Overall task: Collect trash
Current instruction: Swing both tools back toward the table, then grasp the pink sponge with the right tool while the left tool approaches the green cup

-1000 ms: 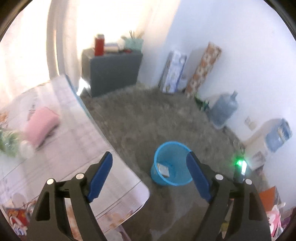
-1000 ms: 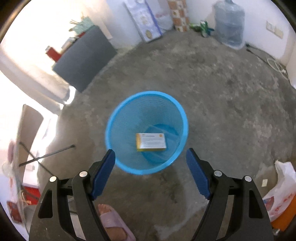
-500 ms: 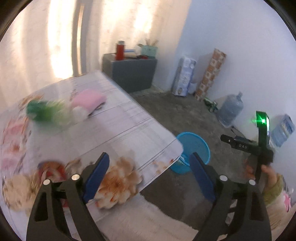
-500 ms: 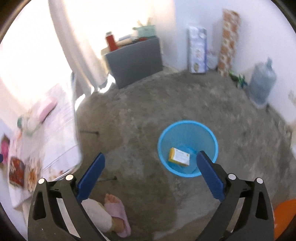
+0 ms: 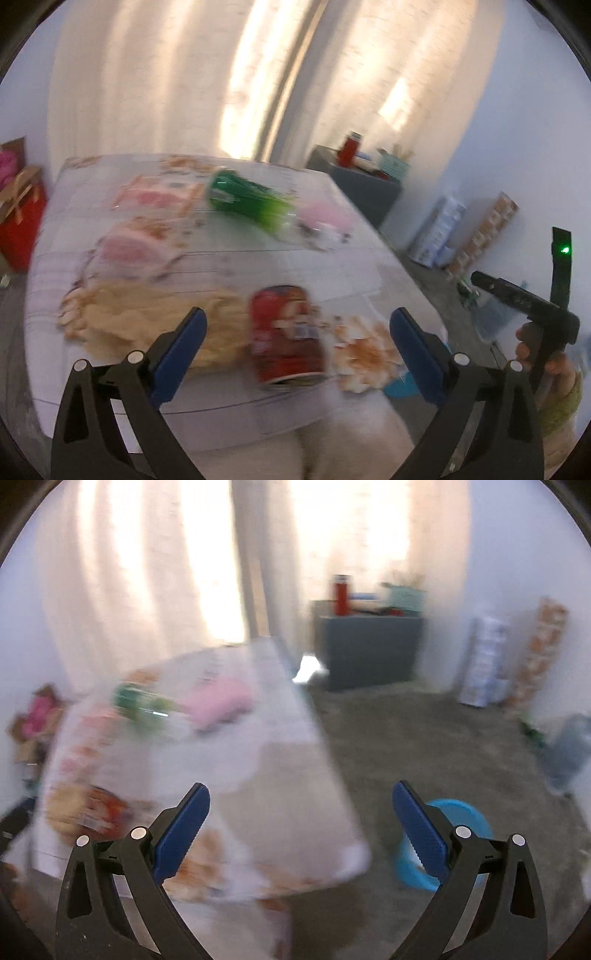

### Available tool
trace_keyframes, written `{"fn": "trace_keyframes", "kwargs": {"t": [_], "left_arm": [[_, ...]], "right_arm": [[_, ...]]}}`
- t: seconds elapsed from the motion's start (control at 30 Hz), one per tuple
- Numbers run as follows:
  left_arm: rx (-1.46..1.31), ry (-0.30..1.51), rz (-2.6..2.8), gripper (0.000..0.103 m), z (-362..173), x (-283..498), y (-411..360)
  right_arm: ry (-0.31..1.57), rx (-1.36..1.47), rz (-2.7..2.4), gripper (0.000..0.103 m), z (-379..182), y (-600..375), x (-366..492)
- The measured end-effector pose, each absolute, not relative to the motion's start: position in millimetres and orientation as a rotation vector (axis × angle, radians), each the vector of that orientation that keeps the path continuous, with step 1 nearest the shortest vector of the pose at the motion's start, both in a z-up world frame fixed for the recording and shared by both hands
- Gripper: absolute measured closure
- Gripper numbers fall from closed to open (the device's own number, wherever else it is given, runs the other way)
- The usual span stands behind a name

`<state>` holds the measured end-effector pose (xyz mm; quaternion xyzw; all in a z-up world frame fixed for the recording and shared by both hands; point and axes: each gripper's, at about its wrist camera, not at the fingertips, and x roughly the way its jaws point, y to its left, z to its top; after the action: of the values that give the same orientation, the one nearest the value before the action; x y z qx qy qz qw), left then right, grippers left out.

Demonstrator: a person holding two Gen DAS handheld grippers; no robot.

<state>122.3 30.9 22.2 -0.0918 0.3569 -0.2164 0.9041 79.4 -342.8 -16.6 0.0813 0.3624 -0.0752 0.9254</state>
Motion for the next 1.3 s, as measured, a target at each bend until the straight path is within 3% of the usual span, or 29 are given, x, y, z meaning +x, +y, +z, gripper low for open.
{"fn": "trace_keyframes", "kwargs": {"t": [0.23,0.77,1.1,1.3], "left_arm": [[-0.279,0.748,-0.396,0.006,5.5,124.0,79.0],[-0.486,0.701,-0.343,0.006,-5.6,138.8,140.5],[-0.5,0.692,-0.315,0.006,-12.4,136.8,167.9],[-0.491,0.732,-0.293,0.006,-21.7,140.1,168.9]], "right_arm": [[0.796,0.381,0.032,0.008,-19.6,-338.1,134.7],[1.293,0.752,-0.028,0.008,-93.3,-329.5,351.7],[1.417,0.734,-0.169,0.008,-121.9,-307.8,412.7],[1.435,0.534,-0.203,0.007,-128.5,-270.8,434.9]]}}
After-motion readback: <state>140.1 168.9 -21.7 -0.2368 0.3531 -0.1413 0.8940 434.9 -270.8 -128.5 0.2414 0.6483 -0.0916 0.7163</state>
